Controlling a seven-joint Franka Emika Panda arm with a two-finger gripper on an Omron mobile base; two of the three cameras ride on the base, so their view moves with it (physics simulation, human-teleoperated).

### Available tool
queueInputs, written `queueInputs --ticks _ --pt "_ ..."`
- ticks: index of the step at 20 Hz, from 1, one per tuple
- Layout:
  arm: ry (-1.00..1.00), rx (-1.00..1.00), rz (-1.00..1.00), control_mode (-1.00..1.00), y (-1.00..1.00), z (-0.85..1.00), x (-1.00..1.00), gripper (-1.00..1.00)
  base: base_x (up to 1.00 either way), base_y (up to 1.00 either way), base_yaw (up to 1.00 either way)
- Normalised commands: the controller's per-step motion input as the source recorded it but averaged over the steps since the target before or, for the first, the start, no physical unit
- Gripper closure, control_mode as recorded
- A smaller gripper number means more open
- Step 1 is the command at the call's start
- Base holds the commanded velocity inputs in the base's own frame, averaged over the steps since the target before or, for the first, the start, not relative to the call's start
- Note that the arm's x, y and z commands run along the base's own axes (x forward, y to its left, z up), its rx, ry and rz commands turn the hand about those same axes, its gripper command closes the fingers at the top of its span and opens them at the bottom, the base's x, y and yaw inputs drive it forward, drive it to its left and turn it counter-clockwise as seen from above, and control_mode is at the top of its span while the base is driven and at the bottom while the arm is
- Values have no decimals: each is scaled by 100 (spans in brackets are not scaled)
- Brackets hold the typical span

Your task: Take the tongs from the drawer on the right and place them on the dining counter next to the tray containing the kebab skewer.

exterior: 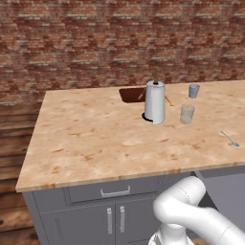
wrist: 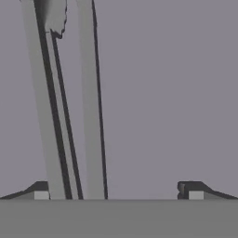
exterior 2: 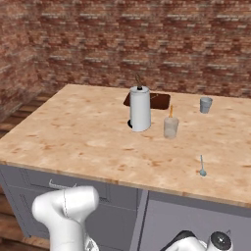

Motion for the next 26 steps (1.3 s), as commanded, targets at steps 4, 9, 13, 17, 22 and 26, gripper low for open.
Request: queueInputs --ticks 4,9,13,17,22,26 --pt "-1 0 0 -100 1 -6 -2 -100 0 0 0" --pt "0 0 0 -100 9 0 -2 -100 0 0 0" --pt "0 0 1 -100 6 -26 0 -100 0 0 0" --pt "0 0 2 -100 14 -43 0 100 0 0 0" --pt "0 0 2 -100 4 -38 0 100 0 0 0" --pt "0 0 4 -100 0 -37 0 100 0 0 0"
